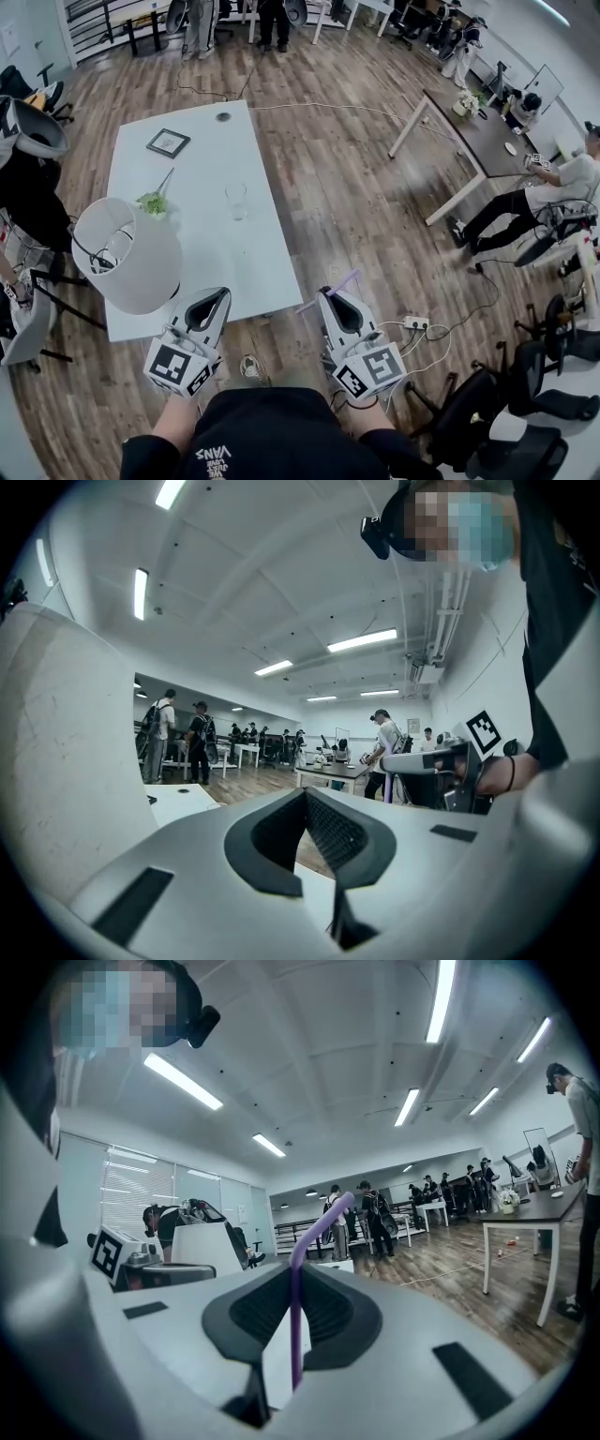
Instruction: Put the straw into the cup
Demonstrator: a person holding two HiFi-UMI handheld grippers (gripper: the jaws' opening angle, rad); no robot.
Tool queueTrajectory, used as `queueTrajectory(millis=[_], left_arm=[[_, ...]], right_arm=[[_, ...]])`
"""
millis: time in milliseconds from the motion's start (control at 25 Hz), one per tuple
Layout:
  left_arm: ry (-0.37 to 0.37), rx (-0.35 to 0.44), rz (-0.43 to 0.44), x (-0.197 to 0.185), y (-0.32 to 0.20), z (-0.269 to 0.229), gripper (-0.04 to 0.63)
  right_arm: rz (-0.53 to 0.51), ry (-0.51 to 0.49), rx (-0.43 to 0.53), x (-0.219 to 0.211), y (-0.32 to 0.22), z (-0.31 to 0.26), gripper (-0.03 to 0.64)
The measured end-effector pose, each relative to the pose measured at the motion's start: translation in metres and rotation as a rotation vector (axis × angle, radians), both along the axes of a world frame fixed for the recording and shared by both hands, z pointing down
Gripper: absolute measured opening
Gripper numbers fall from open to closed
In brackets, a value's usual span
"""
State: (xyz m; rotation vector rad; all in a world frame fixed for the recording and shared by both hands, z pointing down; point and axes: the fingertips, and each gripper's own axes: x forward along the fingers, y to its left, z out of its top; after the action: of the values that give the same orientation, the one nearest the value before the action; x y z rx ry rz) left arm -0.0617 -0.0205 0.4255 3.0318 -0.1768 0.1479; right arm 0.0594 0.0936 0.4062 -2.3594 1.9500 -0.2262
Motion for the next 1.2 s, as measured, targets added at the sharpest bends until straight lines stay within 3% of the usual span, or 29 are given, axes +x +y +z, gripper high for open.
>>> queueTrajectory(millis=[160,720,1200], left_arm=[[-0.005,0.007,-0.013,0.007,-0.006,0.002,0.011],[0.004,0.025,-0.177,0.047,-0.029,-0.001,0.011],[0.003,0.035,-0.301,0.08,-0.016,-0.002,0.011]], right_arm=[[-0.02,-0.002,-0.001,0.011,-0.009,0.002,0.04],[-0.154,0.014,0.021,0.073,-0.042,-0.004,0.04],[-0.263,0.007,0.04,0.118,-0.045,-0.002,0.04]])
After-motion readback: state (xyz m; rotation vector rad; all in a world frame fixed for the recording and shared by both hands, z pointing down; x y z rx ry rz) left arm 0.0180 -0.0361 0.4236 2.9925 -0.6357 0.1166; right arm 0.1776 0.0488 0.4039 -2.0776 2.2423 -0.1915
